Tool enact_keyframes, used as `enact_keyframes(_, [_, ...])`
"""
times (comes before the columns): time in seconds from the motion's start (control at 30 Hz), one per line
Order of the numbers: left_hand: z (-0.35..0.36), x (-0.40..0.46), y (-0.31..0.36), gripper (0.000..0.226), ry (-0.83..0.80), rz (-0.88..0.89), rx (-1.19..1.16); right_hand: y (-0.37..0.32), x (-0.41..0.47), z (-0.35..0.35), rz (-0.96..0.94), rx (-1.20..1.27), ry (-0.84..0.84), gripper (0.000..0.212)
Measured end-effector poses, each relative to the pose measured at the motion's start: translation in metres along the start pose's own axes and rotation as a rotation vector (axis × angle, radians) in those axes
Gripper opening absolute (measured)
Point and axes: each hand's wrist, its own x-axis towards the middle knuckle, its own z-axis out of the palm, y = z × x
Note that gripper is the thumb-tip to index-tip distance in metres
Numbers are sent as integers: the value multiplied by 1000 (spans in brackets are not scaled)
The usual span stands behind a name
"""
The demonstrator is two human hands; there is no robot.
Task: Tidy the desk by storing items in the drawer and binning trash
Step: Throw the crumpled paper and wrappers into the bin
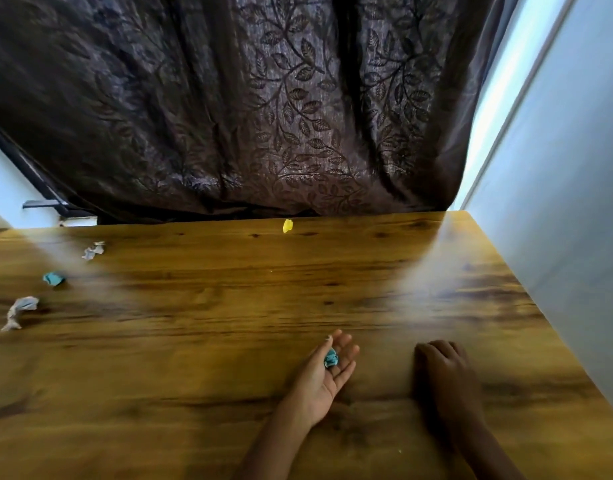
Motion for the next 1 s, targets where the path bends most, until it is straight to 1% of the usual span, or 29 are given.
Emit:
enact_keyframes(0.07, [-6,-3,7,23,-4,0,-3,-10,6,3,67,140,39,21])
enact_keyframes(0.13, [-13,-5,15,23,3,-6,-19,-35,13,8,145,350,43,22])
enact_keyframes(0.17, [-17,-5,20,23,7,-14,-29,-53,16,12,136,428,52,25])
enact_keyframes(0.23, [-22,-7,31,25,6,-37,-43,-95,18,17,56,515,65,28])
enact_keyframes(0.3, [-29,-12,46,29,-26,-55,-68,-143,19,16,-81,537,86,24])
enact_keyframes(0.33, [-33,-16,56,30,-50,-62,-77,-165,19,16,-144,514,97,20])
enact_keyframes(0.37, [-38,-20,66,32,-74,-70,-77,-183,20,18,-183,489,85,20])
enact_keyframes(0.43, [-50,-27,84,31,-96,-87,-74,-214,21,23,-181,461,18,24])
enact_keyframes(0.5, [-67,-28,102,29,-93,-97,-109,-236,25,29,-162,497,-1,20])
enact_keyframes(0.6, [-93,-21,128,30,-56,-53,-217,-258,39,29,-211,592,115,10])
enact_keyframes(0.67, [-110,-21,145,27,-38,-7,-265,-267,61,27,-214,633,169,11])
enact_keyframes(0.73, [-126,-25,161,24,-56,27,-247,-271,94,29,-210,550,219,17])
enact_keyframes(0.8, [-145,-31,175,24,-83,22,-208,-272,137,40,-212,456,207,16])
enact_keyframes(0.83, [-154,-33,180,26,-97,7,-197,-272,159,47,-201,420,164,16])
enact_keyframes(0.87, [-162,-33,184,28,-107,-11,-189,-270,182,56,-181,377,103,22])
enact_keyframes(0.93, [-172,-32,187,37,-116,-51,-161,-262,222,78,-178,233,-21,40])
enact_keyframes(1.0, [-175,-32,188,54,-127,-69,-114,-255,252,92,-163,43,-119,58])
